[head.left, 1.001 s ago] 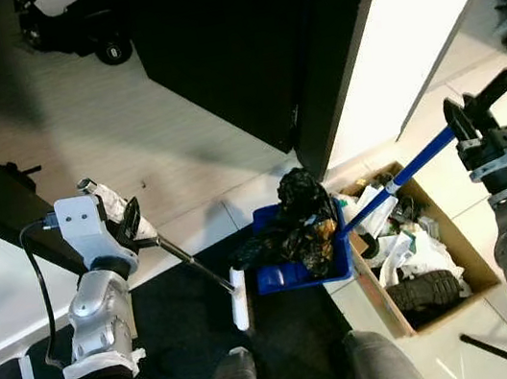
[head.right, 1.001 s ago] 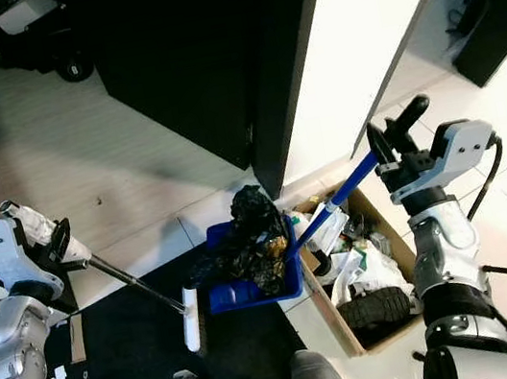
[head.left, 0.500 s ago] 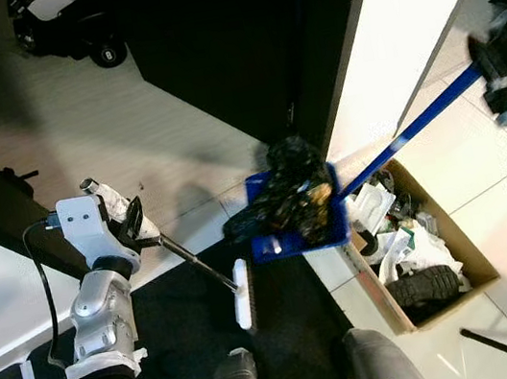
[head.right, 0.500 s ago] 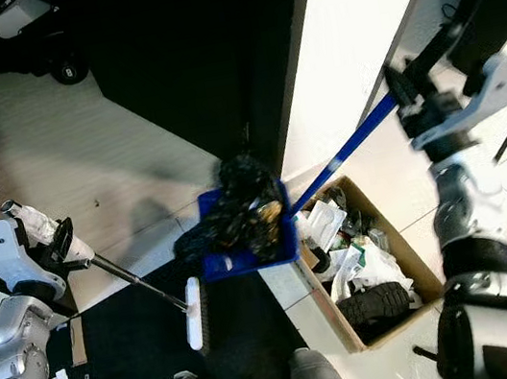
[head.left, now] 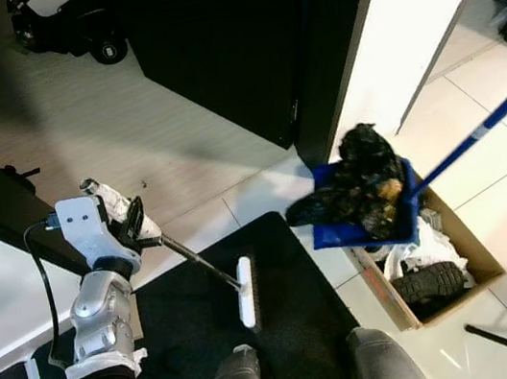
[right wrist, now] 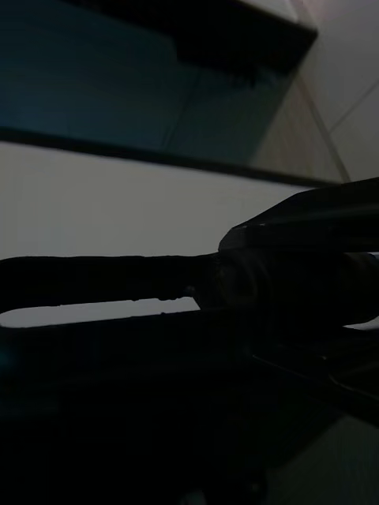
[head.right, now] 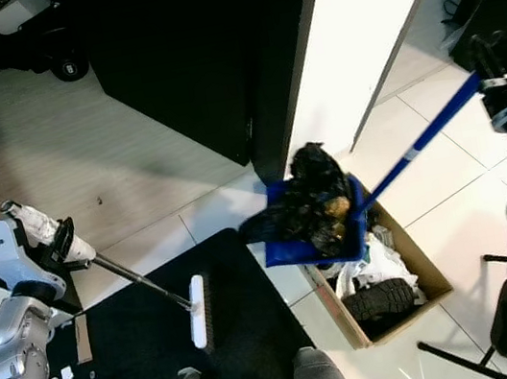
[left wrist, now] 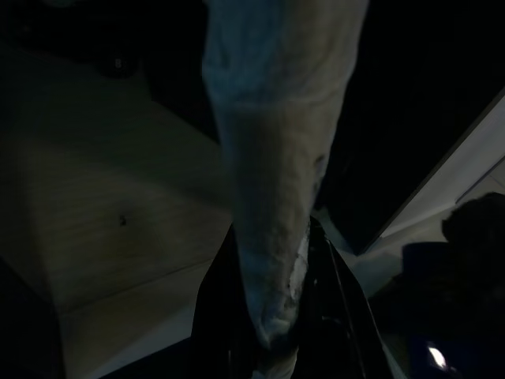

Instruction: Sweep floor

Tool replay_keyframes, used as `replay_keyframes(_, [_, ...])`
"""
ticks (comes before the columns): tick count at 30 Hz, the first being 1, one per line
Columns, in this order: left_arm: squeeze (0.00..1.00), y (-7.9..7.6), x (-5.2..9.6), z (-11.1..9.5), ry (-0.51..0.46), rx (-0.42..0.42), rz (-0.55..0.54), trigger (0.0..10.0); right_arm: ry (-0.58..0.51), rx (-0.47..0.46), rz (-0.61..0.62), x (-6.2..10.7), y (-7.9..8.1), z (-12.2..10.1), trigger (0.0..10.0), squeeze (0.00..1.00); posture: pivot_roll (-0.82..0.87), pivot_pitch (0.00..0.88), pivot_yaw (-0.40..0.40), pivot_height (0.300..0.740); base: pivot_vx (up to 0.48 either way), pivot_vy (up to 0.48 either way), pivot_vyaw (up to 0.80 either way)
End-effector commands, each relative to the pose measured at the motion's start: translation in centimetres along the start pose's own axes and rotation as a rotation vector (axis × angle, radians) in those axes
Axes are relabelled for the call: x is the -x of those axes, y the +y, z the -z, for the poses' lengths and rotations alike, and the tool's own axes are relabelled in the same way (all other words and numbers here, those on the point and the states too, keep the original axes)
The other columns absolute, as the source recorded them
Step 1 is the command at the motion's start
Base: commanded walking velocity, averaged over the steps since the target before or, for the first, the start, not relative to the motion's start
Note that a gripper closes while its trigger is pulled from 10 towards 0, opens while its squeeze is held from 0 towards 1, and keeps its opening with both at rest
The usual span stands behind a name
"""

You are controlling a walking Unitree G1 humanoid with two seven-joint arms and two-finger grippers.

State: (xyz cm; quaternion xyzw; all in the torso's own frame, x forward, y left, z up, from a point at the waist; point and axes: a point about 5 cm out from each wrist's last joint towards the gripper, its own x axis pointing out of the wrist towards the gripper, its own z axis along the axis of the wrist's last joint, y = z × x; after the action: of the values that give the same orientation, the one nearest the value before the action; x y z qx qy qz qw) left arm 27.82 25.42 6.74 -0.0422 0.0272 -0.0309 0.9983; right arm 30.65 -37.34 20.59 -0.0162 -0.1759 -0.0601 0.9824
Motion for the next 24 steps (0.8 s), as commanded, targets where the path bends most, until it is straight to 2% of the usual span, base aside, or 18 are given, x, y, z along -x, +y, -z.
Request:
replay_keyframes(1, [0.00,-0.2,0.0,-0.5,-0.041,0.012,0.010,10.0,-0.077,0.118,0.070,-0.3,-1.6,-2.4,10.0,0.00,-0.03,0.079,0.008,0.740,0.000,0.000,0.00])
replay_keyframes(7, [0.00,-0.2,0.0,-0.5,-0.043,0.011,0.010,10.0,-0.078,0.198,0.108,-0.3,-2.1,-2.9,10.0,0.00,-0.02,0.079,0.009,0.740,0.000,0.000,0.00])
replay_keyframes(9, [0.00,-0.2,0.0,-0.6,-0.045,0.009,0.010,10.0,-0.082,0.305,0.141,-0.3,-2.4,-3.5,10.0,0.00,-0.02,0.081,0.010,0.740,0.000,0.000,0.00])
replay_keyframes(12, [0.00,-0.2,0.0,-0.6,-0.047,0.007,0.009,10.0,-0.088,0.358,0.154,-0.4,-2.4,-3.7,10.0,0.00,-0.02,0.081,0.008,0.740,0.000,0.000,0.00])
replay_keyframes(16, [0.00,-0.1,0.0,-0.6,-0.048,0.007,0.009,10.0,-0.088,0.367,0.131,-0.6,-1.9,-3.5,10.0,0.00,-0.02,0.081,0.007,0.740,0.000,0.000,0.00])
replay_keyframes(18, [0.00,-0.1,0.1,-0.6,-0.050,0.007,0.007,10.0,-0.083,0.369,0.041,-1.1,-0.4,-2.9,10.0,0.00,-0.02,0.081,0.003,0.740,0.000,0.000,0.00])
replay_keyframes(24, [0.00,-0.1,0.2,-0.6,-0.050,0.009,0.006,10.0,-0.081,0.335,-0.035,-1.5,1.1,-2.1,10.0,0.00,-0.02,0.083,0.002,0.740,0.000,0.000,0.00])
